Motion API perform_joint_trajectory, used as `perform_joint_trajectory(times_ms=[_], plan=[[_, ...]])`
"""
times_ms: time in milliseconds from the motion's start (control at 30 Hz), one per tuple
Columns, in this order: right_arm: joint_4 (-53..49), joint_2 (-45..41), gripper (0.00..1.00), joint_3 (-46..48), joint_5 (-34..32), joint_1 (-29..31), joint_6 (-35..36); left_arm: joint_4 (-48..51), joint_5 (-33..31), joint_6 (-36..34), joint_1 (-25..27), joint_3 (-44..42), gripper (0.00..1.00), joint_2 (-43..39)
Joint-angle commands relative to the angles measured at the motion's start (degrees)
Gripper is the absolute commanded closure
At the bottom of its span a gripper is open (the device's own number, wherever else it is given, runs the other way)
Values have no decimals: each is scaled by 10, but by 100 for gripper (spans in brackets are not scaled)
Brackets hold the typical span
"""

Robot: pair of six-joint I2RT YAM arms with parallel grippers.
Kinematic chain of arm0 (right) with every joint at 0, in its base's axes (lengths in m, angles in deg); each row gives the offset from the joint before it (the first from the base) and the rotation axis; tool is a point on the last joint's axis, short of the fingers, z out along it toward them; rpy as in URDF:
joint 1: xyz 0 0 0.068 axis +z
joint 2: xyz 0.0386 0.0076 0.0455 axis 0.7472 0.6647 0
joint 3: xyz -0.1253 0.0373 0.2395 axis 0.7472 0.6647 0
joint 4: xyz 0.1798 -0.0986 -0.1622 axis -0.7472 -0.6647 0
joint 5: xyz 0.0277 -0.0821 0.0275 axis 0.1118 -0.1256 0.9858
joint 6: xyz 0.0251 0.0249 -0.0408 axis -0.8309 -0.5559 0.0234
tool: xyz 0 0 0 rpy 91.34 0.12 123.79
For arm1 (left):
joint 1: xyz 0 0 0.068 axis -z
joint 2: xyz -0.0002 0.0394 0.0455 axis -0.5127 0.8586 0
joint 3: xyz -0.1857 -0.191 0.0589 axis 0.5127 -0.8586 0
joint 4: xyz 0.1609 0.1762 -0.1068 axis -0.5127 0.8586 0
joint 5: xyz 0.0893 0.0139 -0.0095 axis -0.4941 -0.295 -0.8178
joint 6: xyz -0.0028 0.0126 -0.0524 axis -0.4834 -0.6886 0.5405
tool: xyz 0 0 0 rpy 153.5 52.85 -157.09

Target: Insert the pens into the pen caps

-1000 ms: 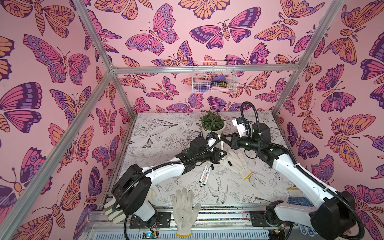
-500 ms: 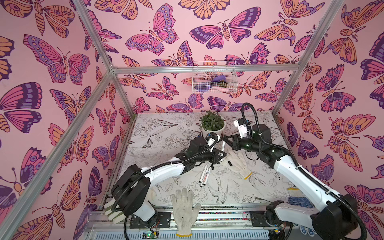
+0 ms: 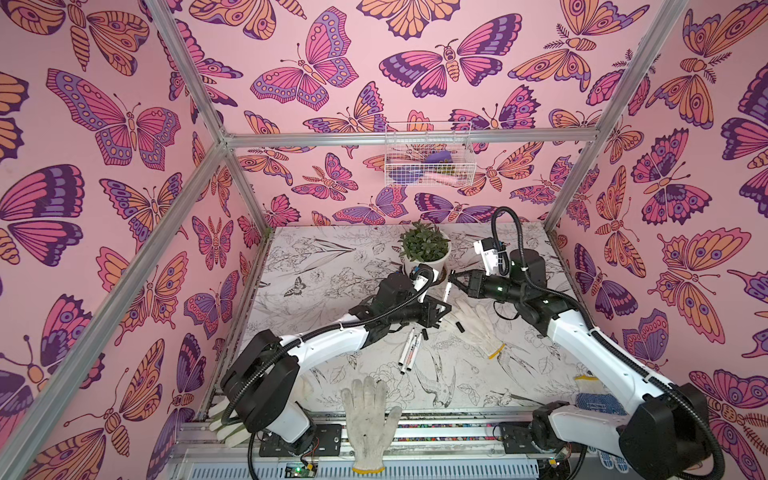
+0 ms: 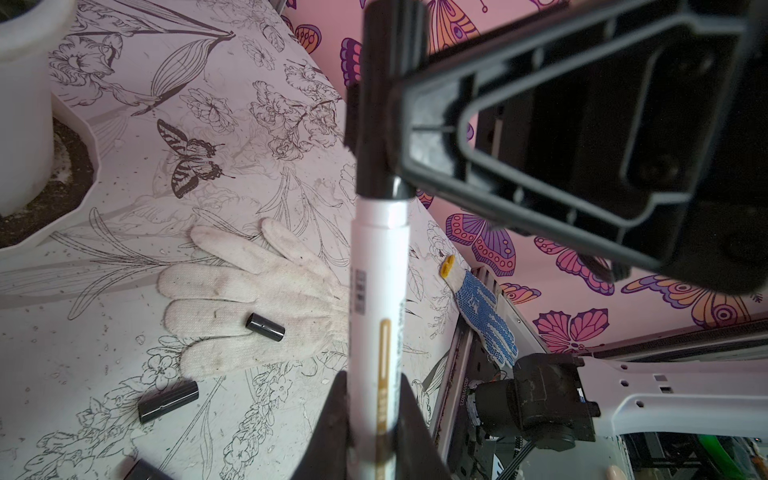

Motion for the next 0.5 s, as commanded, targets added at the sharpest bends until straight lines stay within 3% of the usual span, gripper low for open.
perform_joint_trajectory(times_ms=[0,467], plan=[[-46,-7,100,12,121,2,-36,-34,-113,45,-53,27,100,7],[-20,-14,100,6,183,-4,-46,-17,-112,37,-53,33,100,26]])
